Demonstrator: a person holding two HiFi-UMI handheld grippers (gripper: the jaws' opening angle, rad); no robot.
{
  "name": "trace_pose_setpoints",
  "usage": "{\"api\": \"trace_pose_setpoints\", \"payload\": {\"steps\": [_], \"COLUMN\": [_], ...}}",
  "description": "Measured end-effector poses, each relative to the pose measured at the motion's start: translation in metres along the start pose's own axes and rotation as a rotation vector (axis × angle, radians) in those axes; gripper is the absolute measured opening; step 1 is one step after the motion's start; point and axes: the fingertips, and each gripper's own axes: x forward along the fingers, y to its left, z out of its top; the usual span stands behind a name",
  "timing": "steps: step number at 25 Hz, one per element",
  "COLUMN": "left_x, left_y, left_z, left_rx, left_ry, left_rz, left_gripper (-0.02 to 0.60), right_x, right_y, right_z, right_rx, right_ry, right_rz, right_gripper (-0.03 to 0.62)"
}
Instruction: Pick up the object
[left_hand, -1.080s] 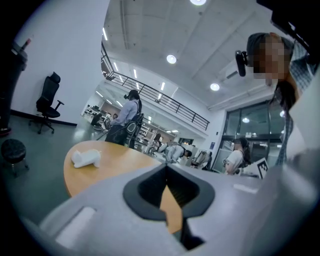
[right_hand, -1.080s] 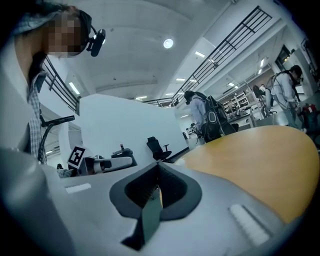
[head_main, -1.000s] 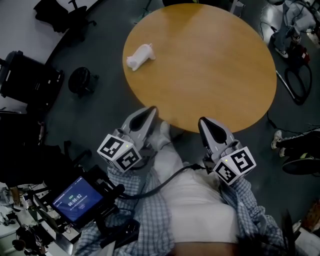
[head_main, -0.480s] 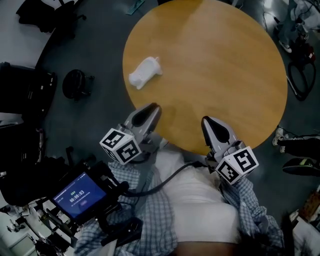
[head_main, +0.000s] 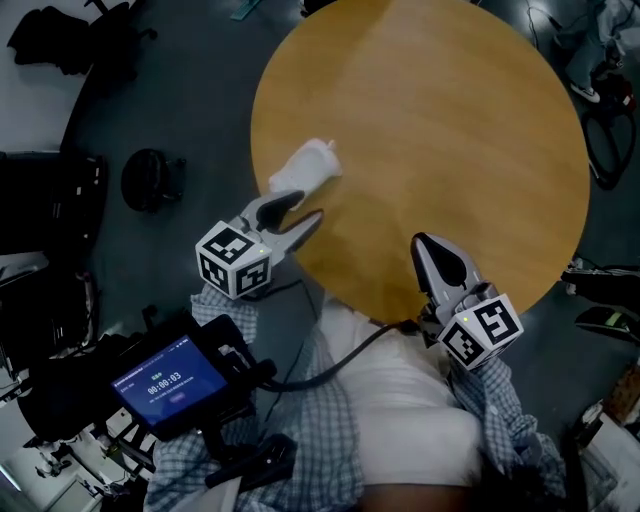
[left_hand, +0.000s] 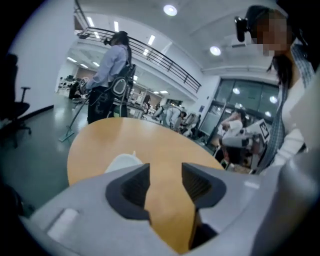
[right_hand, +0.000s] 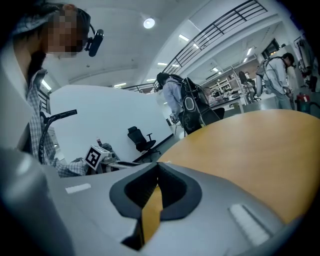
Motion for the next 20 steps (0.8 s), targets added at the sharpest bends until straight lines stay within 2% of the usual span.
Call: {"api": "trace_pose_setpoints", "payload": {"steps": [3, 7, 13, 16, 20], "left_x": [0.011, 0.028, 0.046, 0.046, 0.052], "left_y": [0.027, 0.071, 0.123, 0.118, 0.111], "left_z": [-0.001, -0.003, -0.022, -0.033, -0.04], "left_rx": [0.112, 0.163, 0.184, 0.182, 0.123], "left_ry": [0.112, 0.219, 0.392, 0.458, 0.516], "left_rz": [-0.002, -0.02, -0.074, -0.131, -0.242], "left_gripper": [0.225, 0.227, 0.227, 0.227, 0.216], "right_x": [0.009, 0.022, 0.037, 0.024, 0.023], "right_y": [-0.005, -0.015, -0.024, -0.019, -0.02], "right_z": [-0.001, -0.004, -0.01, -0.01, -0.011], "right_rx": [0.01, 0.028, 0.048, 0.041, 0.026], "right_ry": [0.012, 0.035, 0.073, 0.085, 0.102], "right_rz": [-0.024, -0.061, -0.119, -0.148, -0.162], "right_gripper": [0.005, 0.005, 0.005, 0.005, 0.005]}}
